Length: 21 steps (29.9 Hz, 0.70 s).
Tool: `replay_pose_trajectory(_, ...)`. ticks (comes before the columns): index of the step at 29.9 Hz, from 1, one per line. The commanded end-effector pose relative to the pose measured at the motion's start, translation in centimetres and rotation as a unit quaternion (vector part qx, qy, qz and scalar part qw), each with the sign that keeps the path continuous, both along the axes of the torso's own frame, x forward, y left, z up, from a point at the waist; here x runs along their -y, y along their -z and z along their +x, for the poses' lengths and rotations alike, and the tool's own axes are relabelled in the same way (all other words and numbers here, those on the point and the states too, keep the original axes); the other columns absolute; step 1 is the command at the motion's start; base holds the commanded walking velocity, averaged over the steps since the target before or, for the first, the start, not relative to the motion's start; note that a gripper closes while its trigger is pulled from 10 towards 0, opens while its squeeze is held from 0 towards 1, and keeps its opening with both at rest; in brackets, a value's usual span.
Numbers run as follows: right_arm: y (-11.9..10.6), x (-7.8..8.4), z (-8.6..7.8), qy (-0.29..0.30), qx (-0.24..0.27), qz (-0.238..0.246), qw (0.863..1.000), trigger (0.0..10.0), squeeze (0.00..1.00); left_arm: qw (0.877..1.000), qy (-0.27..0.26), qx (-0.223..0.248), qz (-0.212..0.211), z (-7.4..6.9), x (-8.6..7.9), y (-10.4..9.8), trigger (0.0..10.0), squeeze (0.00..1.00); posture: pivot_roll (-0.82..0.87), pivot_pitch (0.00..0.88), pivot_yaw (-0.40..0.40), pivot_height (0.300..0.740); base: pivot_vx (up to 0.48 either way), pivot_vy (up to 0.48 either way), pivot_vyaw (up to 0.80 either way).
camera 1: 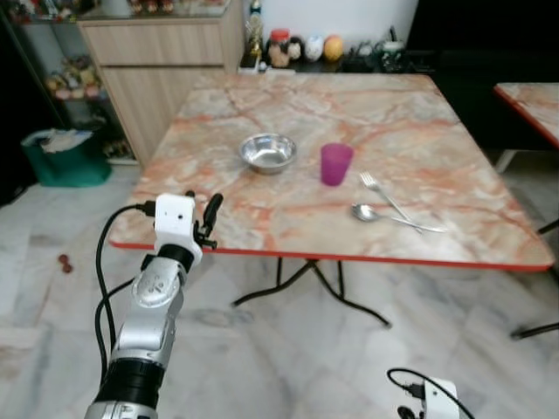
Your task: Setting the table
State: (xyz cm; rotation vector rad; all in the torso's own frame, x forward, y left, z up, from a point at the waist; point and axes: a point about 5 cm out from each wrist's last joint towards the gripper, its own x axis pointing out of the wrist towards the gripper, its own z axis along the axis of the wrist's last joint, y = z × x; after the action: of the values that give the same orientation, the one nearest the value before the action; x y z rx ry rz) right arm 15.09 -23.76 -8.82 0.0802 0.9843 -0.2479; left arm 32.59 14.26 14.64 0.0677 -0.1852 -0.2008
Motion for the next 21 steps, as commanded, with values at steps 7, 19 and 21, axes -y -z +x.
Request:
replay_pose_trajectory(7,-0.06,-0.13,0.23,0.003,0.004,0.003,1.0,10.0,0.0,1.0,-0.003,0.006,-0.002,0.13,-0.39,-0.45,10.0,0.0,0.09,0.0,-0.007,0.727,0.0,0.0,0.0)
replay_pose_trajectory(19,-0.14,0.02,0.34,0.001,0.004,0.0,1.0,10.0,0.0,1.0,0.013,0.009,-0.012,-0.16,0.18,-0.44,10.0,0.0,0.1,0.0,-0.015,0.727,0.0,0.0,0.0)
replay_pose_trajectory(21,-0.14,0.03,0.34,0.0,0.003,0.0,1.0,10.0,0.0,1.0,0.018,0.008,-0.015,-0.22,0.41,-0.44,10.0,0.0,0.1,0.0,-0.015,0.727,0.0,0.0,0.0)
